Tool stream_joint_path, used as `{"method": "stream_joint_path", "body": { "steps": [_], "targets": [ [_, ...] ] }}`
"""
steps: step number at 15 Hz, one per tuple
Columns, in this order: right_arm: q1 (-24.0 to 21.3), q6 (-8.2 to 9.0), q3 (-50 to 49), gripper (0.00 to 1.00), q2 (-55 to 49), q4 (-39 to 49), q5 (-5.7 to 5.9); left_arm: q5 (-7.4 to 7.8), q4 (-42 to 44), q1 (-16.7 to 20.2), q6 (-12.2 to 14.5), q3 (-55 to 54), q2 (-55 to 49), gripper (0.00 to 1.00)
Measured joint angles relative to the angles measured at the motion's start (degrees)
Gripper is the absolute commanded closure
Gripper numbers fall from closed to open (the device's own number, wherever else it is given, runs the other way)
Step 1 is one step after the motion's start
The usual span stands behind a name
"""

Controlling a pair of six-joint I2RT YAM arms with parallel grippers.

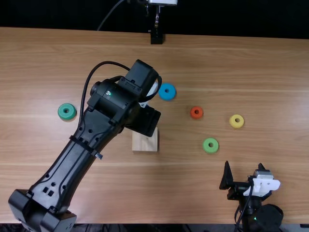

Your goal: Build the Hanoi tower: stack the rings onto the peg from bottom to top in this color order: purple, dark blue, light blue, dark green, light green, yellow, orange.

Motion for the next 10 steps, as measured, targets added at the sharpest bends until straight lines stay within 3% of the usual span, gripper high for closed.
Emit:
{"method": "stream_joint_path", "body": {
  "steps": [10],
  "targets": [
    [0.0,-0.02,0.0,0.0,0.0,0.0,-0.02,0.02,0.6,-1.6,-0.1,0.1,3.1,1.0]
  ]
}}
